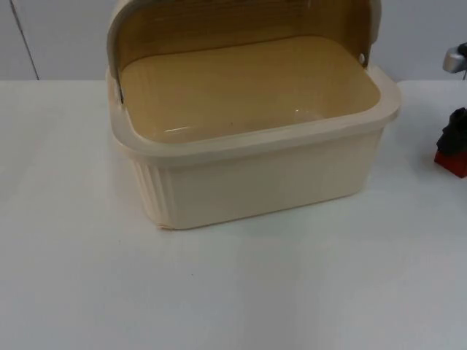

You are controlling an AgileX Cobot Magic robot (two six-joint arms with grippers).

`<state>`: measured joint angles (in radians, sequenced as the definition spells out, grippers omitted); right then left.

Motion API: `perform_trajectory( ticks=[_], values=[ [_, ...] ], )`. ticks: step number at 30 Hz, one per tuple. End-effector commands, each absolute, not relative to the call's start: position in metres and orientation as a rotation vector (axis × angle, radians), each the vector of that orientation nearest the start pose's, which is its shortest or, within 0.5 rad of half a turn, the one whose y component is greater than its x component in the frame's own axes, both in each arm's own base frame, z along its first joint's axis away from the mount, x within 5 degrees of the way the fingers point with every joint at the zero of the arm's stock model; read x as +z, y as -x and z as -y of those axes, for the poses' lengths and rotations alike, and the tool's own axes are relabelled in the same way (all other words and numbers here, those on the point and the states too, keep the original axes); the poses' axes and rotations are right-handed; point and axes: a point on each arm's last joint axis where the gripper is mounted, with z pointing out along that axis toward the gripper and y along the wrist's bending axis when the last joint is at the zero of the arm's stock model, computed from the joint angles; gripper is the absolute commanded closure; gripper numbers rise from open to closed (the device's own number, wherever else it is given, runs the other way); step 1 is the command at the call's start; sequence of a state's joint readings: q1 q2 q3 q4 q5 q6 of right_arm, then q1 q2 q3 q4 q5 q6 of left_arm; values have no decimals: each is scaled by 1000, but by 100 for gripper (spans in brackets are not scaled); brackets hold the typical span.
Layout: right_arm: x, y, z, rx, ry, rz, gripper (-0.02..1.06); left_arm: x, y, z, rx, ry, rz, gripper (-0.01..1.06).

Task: Open the box lid with the left hand, place the block into the box with the right hand, then close the box lid with the left hand.

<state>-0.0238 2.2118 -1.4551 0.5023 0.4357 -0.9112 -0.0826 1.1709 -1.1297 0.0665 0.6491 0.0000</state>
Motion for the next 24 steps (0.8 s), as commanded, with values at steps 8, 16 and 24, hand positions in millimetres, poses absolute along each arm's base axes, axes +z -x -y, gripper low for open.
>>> perform_trajectory(
  ticks=[8, 16, 24],
  values=[
    [124, -454, -6, 142, 451, -2540, 105, 379, -249, 16, 35, -124, -2172, 0],
    [187, -451, -9, 220, 262, -2477, 105, 379, -249, 16, 37, -125, -2172, 0],
    [284, -427, -9, 245, 67, -2445, 105, 381, -248, 16, 33, -123, -2166, 0]
  ],
)
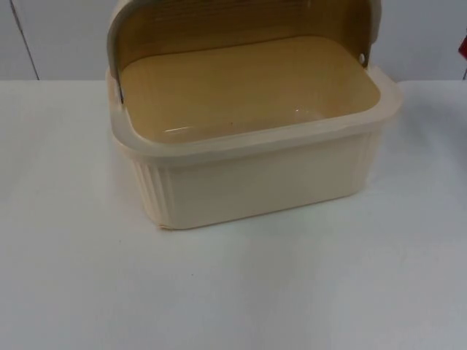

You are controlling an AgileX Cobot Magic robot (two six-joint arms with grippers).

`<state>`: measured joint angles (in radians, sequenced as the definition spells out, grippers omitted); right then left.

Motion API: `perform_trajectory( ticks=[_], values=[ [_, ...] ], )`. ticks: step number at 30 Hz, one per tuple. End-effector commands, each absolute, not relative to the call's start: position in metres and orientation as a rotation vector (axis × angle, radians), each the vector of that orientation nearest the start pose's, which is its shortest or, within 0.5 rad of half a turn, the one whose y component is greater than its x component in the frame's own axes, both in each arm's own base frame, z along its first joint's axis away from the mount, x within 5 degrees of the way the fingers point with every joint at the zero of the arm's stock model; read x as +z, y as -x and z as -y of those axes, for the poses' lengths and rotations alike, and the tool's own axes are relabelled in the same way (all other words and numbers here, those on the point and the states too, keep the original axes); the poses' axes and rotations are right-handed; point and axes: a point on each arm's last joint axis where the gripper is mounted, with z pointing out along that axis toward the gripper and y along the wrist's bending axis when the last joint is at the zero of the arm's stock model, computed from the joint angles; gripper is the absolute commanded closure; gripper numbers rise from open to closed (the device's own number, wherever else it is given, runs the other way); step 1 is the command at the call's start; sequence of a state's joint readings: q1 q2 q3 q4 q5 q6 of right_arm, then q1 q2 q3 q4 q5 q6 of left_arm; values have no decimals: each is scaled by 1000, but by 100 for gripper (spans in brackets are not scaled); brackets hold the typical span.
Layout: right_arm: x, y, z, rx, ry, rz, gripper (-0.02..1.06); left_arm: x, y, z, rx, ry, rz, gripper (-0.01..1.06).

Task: Open the box lid with the left hand, place the block into the box with the right hand, then close the box lid with the left hand.

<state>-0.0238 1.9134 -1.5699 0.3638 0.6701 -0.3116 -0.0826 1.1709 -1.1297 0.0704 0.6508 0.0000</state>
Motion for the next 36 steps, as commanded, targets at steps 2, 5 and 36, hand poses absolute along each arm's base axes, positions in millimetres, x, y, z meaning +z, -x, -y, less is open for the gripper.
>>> perform_trajectory(
  ticks=[2, 5, 36],
  values=[
    [318, -414, -9, 199, 72, -2378, 105, 382, -247, 16, 29, -121, -2162, 0],
    [365, -389, -15, 102, 121, -2261, 105, 385, -244, 16, 29, -120, -2150, 0],
    [365, -270, -176, 361, 576, -1686, 105, 393, -232, 14, 34, -119, -2129, 0]
  ],
)
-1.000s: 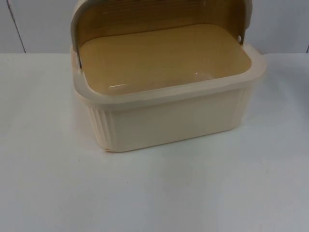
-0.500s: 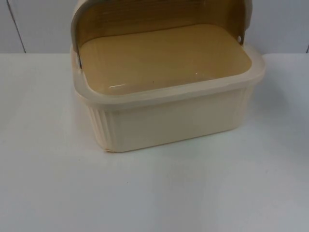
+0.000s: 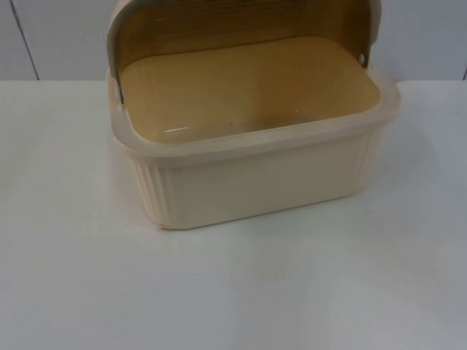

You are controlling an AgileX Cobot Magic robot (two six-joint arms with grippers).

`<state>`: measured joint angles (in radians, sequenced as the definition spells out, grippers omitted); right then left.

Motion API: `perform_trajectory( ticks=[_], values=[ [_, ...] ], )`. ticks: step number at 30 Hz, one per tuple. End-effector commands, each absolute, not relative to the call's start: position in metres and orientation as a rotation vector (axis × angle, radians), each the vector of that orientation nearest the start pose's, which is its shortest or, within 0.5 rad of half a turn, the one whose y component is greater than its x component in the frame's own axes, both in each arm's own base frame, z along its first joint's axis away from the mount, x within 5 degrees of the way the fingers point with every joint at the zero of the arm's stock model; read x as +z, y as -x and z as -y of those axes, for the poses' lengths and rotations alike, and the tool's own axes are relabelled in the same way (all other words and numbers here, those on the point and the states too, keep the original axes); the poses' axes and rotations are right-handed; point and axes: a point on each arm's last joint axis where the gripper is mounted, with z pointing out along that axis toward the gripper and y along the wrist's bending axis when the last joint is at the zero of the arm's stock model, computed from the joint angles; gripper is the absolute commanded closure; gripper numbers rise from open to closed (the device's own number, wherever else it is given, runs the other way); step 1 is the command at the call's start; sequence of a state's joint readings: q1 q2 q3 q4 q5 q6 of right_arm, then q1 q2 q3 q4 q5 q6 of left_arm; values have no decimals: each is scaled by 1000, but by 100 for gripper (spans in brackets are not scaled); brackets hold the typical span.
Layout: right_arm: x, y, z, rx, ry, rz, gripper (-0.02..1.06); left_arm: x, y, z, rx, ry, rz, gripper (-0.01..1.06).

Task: Open the box lid with the left hand, place the block into the box with the right hand, then close the box lid with the left hand.

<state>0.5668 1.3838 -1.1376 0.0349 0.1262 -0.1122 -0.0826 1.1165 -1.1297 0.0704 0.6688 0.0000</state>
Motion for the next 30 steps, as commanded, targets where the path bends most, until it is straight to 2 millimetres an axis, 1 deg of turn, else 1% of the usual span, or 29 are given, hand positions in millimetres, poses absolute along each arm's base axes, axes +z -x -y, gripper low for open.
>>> perform_trajectory(
  ticks=[1, 2, 3, 5, 8, 9, 11, 13, 14, 17, 18, 21, 24, 25, 28, 30],
  values=[
    [360, -268, -178, 369, 574, -1665, 105, 393, -232, 14, 36, -120, -2129, 0],
    [354, -266, -179, 377, 573, -1644, 105, 393, -232, 14, 38, -121, -2129, 0],
    [354, -266, -179, 377, 573, -1644, 105, 393, -232, 14, 38, -121, -2129, 0],
    [344, -265, -179, 379, 563, -1620, 105, 393, -232, 14, 43, -123, -2129, 0],
    [324, -274, -183, 373, 565, -1637, 105, 393, -232, 14, 43, -123, -2129, 0],
    [324, -274, -183, 373, 565, -1637, 105, 393, -232, 14, 43, -123, -2129, 0],
    [308, -284, -190, 368, 574, -1664, 105, 393, -232, 14, 43, -123, -2129, 0],
    [285, -296, -197, 373, 569, -1734, 105, 393, -232, 14, 43, -123, -2129, 0],
    [285, -296, -197, 373, 569, -1734, 105, 393, -232, 14, 43, -123, -2129, 0],
    [259, -313, -206, 400, 494, -1858, 105, 393, -232, 14, 44, -123, -2131, 0],
    [252, -317, -209, 391, 512, -1882, 105, 393, -232, 14, 44, -123, -2131, 0],
    [248, -327, -216, 383, 537, -1922, 105, 393, -232, 14, 44, -123, -2131, 0],
    [250, -345, -230, 376, 580, -1992, 105, 393, -231, 14, 44, -123, -2133, 0],
    [250, -345, -230, 376, 580, -1992, 105, 393, -231, 14, 44, -123, -2133, 0],
    [251, -357, -239, 375, 600, -2018, 105, 392, -231, 14, 44, -123, -2142, 0],
    [245, -363, -243, 371, 609, -2040, 105, 391, -230, 14, 46, -123, -2158, 0]
  ],
)
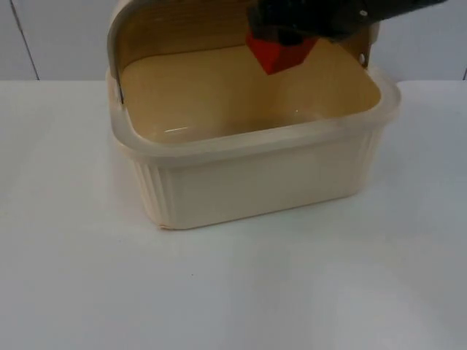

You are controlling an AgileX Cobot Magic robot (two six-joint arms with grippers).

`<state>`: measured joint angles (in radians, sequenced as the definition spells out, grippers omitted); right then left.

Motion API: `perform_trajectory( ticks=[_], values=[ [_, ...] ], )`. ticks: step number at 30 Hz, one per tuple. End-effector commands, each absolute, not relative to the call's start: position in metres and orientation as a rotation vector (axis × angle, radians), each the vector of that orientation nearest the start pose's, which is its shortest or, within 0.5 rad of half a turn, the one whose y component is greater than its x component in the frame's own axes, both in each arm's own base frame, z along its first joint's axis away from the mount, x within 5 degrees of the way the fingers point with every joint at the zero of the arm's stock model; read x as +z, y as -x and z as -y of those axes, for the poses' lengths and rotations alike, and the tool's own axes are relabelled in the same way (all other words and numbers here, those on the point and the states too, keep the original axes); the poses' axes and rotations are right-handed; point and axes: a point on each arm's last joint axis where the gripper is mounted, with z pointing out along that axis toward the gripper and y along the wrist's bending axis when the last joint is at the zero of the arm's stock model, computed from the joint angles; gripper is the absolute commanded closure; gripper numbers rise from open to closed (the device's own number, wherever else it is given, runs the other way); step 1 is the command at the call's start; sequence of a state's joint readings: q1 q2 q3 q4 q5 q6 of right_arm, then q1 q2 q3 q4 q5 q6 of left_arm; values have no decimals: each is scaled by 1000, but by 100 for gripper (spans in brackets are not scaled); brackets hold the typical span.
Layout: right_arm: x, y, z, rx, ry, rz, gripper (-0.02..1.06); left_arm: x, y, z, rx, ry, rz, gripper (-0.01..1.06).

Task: Open the box lid with the left hand, place the block into the box with the right hand, then close the box lid with the left hand.

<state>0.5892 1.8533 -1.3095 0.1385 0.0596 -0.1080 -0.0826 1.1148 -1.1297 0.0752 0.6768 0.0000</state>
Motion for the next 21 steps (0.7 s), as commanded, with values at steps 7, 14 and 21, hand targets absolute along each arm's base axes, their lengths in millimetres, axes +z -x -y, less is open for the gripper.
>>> perform_trajectory(
  ticks=[7, 14, 21],
  values=[
    [223, -369, -246, 323, 672, -2047, 104, 389, -229, 13, 49, -124, -2178, 0],
    [217, -372, -248, 324, 664, -2030, 94, 389, -229, 13, 50, -124, -2184, 0],
    [208, -379, -241, 311, 643, -2064, 74, 389, -229, 13, 52, -125, -2184, 0]
  ],
)
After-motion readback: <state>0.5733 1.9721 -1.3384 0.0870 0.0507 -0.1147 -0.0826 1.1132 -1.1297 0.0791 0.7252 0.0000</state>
